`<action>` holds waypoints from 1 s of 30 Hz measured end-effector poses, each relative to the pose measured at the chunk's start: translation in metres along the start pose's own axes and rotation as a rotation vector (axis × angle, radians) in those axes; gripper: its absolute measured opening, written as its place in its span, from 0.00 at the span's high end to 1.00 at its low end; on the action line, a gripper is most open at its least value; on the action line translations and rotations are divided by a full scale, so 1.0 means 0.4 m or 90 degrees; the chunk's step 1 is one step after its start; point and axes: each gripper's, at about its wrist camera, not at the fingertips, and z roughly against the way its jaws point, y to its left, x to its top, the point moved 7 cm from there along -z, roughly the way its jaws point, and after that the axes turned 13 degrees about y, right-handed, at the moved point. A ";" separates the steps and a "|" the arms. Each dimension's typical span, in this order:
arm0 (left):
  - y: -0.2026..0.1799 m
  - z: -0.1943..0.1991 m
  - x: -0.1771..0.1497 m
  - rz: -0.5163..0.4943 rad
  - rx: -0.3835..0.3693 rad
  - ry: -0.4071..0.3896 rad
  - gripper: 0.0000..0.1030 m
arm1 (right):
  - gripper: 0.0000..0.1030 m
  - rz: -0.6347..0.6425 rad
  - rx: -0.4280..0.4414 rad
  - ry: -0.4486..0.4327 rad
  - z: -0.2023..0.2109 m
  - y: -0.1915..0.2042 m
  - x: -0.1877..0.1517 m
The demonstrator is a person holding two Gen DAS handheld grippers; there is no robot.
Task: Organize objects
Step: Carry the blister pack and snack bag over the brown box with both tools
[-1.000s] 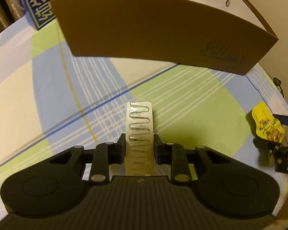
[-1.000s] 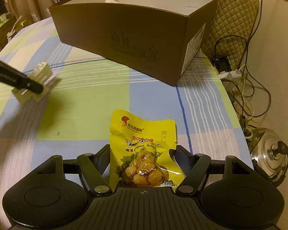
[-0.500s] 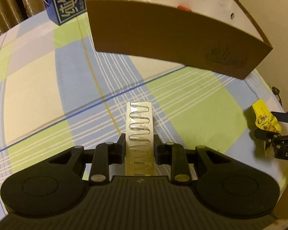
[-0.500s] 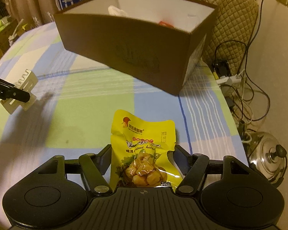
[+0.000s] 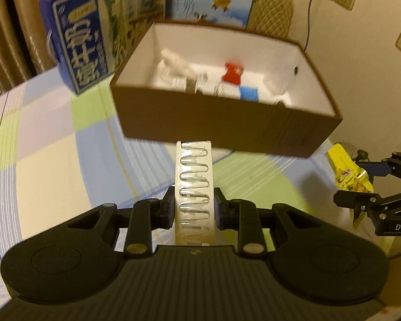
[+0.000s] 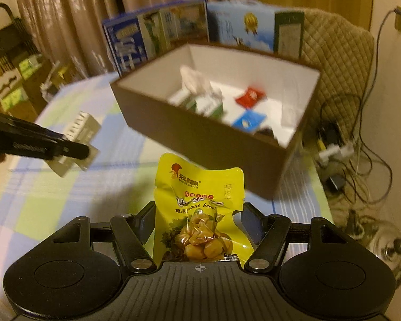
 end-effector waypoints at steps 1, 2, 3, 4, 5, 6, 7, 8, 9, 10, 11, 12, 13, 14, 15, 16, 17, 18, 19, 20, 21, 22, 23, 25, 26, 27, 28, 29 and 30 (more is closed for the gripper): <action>-0.005 0.008 0.014 -0.003 -0.001 -0.007 0.78 | 0.37 -0.002 0.004 -0.005 0.007 0.001 0.013; -0.010 0.016 0.030 -0.007 -0.002 -0.015 0.78 | 0.37 -0.005 0.009 -0.012 0.017 0.001 0.029; -0.013 0.024 0.045 -0.009 -0.003 -0.021 0.78 | 0.37 -0.007 0.015 -0.020 0.027 0.001 0.046; -0.016 0.028 0.059 -0.011 -0.004 -0.027 0.78 | 0.37 -0.010 0.022 -0.029 0.035 0.000 0.064; -0.020 0.031 0.075 -0.013 -0.005 -0.032 0.78 | 0.37 -0.011 0.026 -0.037 0.042 -0.003 0.081; -0.024 0.037 0.091 -0.016 -0.005 -0.037 0.78 | 0.37 -0.011 0.030 -0.045 0.049 -0.006 0.100; -0.031 0.042 0.110 -0.020 -0.004 -0.044 0.78 | 0.37 -0.011 0.031 -0.052 0.055 -0.012 0.122; -0.037 0.045 0.126 -0.024 -0.004 -0.049 0.78 | 0.37 -0.011 0.028 -0.060 0.058 -0.017 0.144; -0.042 0.047 0.143 -0.028 -0.003 -0.055 0.78 | 0.37 -0.011 0.025 -0.066 0.062 -0.025 0.163; -0.047 0.048 0.162 -0.031 -0.004 -0.059 0.78 | 0.37 -0.011 0.022 -0.073 0.063 -0.032 0.184; -0.051 0.048 0.179 -0.033 -0.006 -0.063 0.78 | 0.37 -0.013 0.020 -0.079 0.062 -0.039 0.205; -0.056 0.047 0.196 -0.035 -0.008 -0.065 0.78 | 0.37 -0.016 0.020 -0.082 0.063 -0.048 0.220; -0.060 0.044 0.215 -0.034 -0.012 -0.065 0.78 | 0.37 -0.019 0.019 -0.086 0.059 -0.057 0.241; -0.064 0.041 0.233 -0.035 -0.014 -0.065 0.78 | 0.37 -0.021 0.018 -0.088 0.055 -0.064 0.256; -0.069 0.038 0.251 -0.039 -0.015 -0.068 0.78 | 0.37 -0.026 0.016 -0.089 0.048 -0.073 0.276; -0.076 0.034 0.268 -0.043 -0.016 -0.071 0.78 | 0.37 -0.029 0.017 -0.089 0.041 -0.080 0.290; -0.082 0.029 0.285 -0.047 -0.015 -0.072 0.78 | 0.37 -0.034 0.019 -0.089 0.032 -0.087 0.304; -0.088 0.020 0.304 -0.051 -0.015 -0.070 0.78 | 0.37 -0.042 0.022 -0.086 0.021 -0.095 0.318; -0.092 0.011 0.318 -0.053 -0.017 -0.067 0.78 | 0.37 -0.047 0.023 -0.082 0.006 -0.103 0.333; -0.094 0.001 0.333 -0.054 -0.019 -0.065 0.78 | 0.37 -0.051 0.024 -0.078 -0.006 -0.111 0.343; -0.097 -0.012 0.351 -0.055 -0.019 -0.061 0.78 | 0.37 -0.056 0.021 -0.074 -0.023 -0.122 0.356; -0.097 -0.025 0.363 -0.055 -0.017 -0.057 0.78 | 0.37 -0.063 0.017 -0.068 -0.040 -0.132 0.369; -0.096 -0.038 0.376 -0.056 -0.014 -0.053 0.78 | 0.37 -0.068 0.016 -0.063 -0.058 -0.142 0.379; -0.093 -0.064 0.402 -0.057 -0.009 -0.044 0.78 | 0.37 -0.075 0.015 -0.049 -0.095 -0.160 0.397; -0.092 -0.078 0.411 -0.058 -0.008 -0.039 0.78 | 0.37 -0.077 0.013 -0.041 -0.113 -0.169 0.405; -0.089 -0.092 0.421 -0.057 -0.007 -0.034 0.78 | 0.37 -0.077 0.008 -0.031 -0.136 -0.180 0.413; -0.085 -0.105 0.430 -0.057 -0.004 -0.029 0.78 | 0.37 -0.076 0.002 -0.024 -0.154 -0.187 0.419; -0.082 -0.120 0.439 -0.059 -0.001 -0.023 0.78 | 0.37 -0.076 -0.005 -0.014 -0.174 -0.195 0.425; -0.079 -0.134 0.445 -0.059 0.003 -0.017 0.78 | 0.37 -0.077 -0.011 -0.005 -0.192 -0.203 0.428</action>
